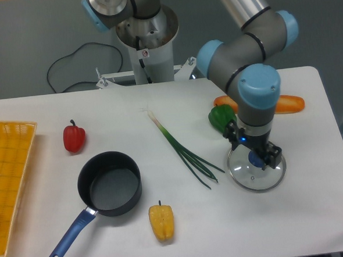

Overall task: Pick up the green onion
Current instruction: 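Move the gripper from the glass lid over the green onion stalks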

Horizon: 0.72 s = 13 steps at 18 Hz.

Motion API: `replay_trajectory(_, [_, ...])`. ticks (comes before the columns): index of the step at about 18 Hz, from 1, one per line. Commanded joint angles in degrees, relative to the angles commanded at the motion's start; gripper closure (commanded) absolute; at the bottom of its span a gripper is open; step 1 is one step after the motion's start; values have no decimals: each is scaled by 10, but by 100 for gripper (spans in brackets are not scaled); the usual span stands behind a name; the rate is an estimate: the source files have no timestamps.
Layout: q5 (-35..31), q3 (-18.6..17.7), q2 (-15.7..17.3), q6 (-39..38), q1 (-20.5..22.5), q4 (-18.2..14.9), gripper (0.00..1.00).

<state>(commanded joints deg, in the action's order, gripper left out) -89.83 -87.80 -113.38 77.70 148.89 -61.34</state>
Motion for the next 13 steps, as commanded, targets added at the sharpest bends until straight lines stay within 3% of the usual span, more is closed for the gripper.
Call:
replay_trajectory(6, [3, -5, -1, -41, -26, -3, 0])
replay_trajectory(10, [3, -34, 8, -46, -21, -3, 0])
replay_trajectory(13, [-3, -82, 22, -57, -12, -2, 0])
